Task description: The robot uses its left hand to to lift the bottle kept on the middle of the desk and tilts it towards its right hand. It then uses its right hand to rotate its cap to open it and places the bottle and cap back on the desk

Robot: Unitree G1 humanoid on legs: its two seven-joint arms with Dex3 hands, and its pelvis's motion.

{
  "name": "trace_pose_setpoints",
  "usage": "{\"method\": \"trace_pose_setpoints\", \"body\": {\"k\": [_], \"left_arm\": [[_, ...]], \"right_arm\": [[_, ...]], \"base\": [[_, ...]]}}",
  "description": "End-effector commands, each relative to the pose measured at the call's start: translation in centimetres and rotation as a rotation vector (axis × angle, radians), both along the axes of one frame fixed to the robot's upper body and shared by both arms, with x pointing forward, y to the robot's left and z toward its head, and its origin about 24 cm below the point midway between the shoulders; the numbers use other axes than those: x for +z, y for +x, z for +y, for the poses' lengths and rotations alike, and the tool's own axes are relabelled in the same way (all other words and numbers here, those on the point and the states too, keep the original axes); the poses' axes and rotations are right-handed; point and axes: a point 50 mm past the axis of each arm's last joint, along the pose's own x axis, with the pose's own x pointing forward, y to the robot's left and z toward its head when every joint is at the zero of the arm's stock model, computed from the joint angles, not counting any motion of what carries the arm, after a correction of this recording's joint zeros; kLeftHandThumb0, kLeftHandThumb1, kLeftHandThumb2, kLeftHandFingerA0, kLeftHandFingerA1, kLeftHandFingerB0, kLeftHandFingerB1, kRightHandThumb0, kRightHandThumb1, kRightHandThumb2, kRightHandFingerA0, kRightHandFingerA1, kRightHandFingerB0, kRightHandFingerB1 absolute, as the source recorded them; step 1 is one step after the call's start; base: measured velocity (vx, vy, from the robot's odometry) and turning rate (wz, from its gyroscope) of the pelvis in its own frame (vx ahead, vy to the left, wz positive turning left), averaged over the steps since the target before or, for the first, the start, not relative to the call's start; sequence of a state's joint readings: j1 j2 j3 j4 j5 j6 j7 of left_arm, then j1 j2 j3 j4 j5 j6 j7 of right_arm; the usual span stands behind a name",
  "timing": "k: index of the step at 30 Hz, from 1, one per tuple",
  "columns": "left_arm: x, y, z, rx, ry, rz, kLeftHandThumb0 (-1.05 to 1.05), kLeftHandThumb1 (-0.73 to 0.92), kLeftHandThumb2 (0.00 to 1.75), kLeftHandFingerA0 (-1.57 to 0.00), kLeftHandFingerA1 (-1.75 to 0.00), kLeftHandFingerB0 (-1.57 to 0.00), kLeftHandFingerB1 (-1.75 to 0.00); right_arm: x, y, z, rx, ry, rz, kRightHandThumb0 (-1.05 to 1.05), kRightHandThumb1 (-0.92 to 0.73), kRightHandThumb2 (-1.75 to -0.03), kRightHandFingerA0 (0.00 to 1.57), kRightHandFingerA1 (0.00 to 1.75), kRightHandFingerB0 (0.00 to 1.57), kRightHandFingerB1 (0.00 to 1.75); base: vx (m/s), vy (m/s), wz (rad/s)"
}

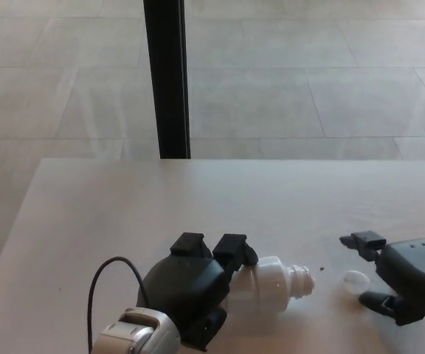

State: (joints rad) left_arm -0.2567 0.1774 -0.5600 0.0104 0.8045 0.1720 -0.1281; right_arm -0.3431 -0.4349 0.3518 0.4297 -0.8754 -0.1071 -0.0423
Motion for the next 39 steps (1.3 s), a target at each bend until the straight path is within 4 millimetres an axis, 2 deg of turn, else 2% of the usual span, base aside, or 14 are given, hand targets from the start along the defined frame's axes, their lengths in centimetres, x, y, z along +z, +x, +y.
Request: {"method": "trace_pose_setpoints", "body": {"k": [1,3,4,10,11,12,13,14,16,20,21,24,31,39], "left_arm": [[-1.2,-0.2,1.3,0.035,0.029,0.044,-0.01,0.6,1.11,-0.87,-1.73,-0.78,-1.37],[-1.2,-0.2,1.4,0.034,0.025,0.034,-0.04,0.58,1.13,-0.86,-1.71,-0.83,-1.37],[-1.2,-0.2,1.4,0.033,0.027,0.033,-0.05,0.58,1.12,-0.87,-1.68,-0.84,-1.33],[-1.0,-0.2,1.3,0.043,0.01,0.038,-0.03,0.58,1.11,-0.86,-1.69,-0.83,-1.33],[-1.0,-0.2,1.3,0.046,0.003,0.037,-0.04,0.55,1.13,-1.16,-1.37,-0.96,-1.17],[-0.9,-0.2,1.2,0.056,-0.035,0.033,0.0,0.6,1.11,-0.83,-1.74,-0.76,-1.37],[-0.9,-0.2,1.2,0.064,-0.054,0.037,-0.01,0.56,1.12,-1.15,-1.38,-0.93,-1.15],[-0.9,-0.2,1.2,0.065,-0.079,0.038,0.0,0.63,1.01,-0.86,-1.65,-0.81,-1.17],[-0.9,-0.1,1.1,0.088,-0.108,0.071,-0.15,0.68,0.76,-0.83,-1.36,-0.6,-0.71],[-0.9,0.1,1.1,0.128,-0.197,0.13,-0.34,0.57,0.59,-0.72,-1.23,-0.33,-0.51],[-0.8,0.1,1.2,0.115,-0.191,0.147,-0.4,0.57,0.56,-0.61,-1.09,-0.21,-0.44],[-0.7,0.3,1.4,0.117,-0.169,0.219,-0.75,0.38,0.75,-0.01,-0.42,0.0,-0.07],[-0.6,0.4,1.6,0.106,-0.189,0.264,-0.98,0.54,0.89,0.0,-0.17,0.0,0.0],[-0.2,0.4,2.1,0.138,-0.233,0.281,-0.89,0.6,0.58,0.0,0.0,0.0,0.0]], "right_arm": [[-2.6,-1.7,-0.5,-0.113,0.016,0.223,-0.98,-0.64,-0.91,0.0,0.0,0.0,0.04],[-2.3,-1.8,-0.2,-0.097,0.021,0.224,-0.97,-0.66,-0.92,0.0,0.0,0.0,0.0],[-2.2,-1.9,0.0,-0.087,0.022,0.221,-0.98,-0.85,-0.66,0.0,0.0,0.0,0.0],[-1.3,-2.3,0.9,-0.047,0.057,0.212,-1.04,-0.88,-0.65,0.0,0.0,0.0,0.0],[-1.3,-2.4,1.0,-0.046,0.059,0.209,-1.04,-0.88,-0.66,0.0,0.0,0.0,0.0],[-1.0,-2.4,1.2,-0.044,0.08,0.202,-1.03,-0.87,-0.65,0.0,0.0,0.0,0.0],[-0.9,-2.4,1.4,-0.044,0.096,0.199,-1.03,-0.88,-0.66,0.0,0.0,0.0,0.0],[-0.8,-2.5,1.4,-0.042,0.108,0.197,-1.02,-0.87,-0.67,0.0,0.0,0.0,0.0],[-0.7,-2.7,1.3,-0.041,0.121,0.191,-1.0,-0.86,-0.66,0.0,0.0,0.0,0.0],[-0.5,-2.8,1.2,-0.05,0.145,0.183,-0.96,-0.8,-0.81,0.0,0.0,0.0,0.03],[-0.4,-2.8,1.2,-0.052,0.15,0.178,-0.98,-0.84,-0.66,0.0,0.0,0.0,0.0],[-0.3,-2.8,1.0,-0.056,0.173,0.146,-1.05,-0.71,-1.08,0.0,0.23,0.0,0.1],[0.1,-2.7,0.5,-0.084,0.218,0.112,-1.05,-0.71,-1.06,0.0,0.2,0.0,0.11],[1.0,-2.7,-0.5,-0.102,0.225,0.084,-0.98,-0.65,-0.91,0.0,0.0,0.0,0.05]], "base": [[0.0,0.0,0.0],[0.0,0.0,0.0],[0.0,0.0,0.0],[0.0,0.0,0.0],[0.0,0.0,0.0],[0.0,0.0,0.0],[0.0,0.0,0.0],[0.0,0.0,0.0],[0.0,0.0,0.0],[0.0,0.0,0.0],[0.0,0.0,0.0],[0.0,0.0,0.0],[0.0,0.0,0.0],[0.0,0.0,0.0]]}}
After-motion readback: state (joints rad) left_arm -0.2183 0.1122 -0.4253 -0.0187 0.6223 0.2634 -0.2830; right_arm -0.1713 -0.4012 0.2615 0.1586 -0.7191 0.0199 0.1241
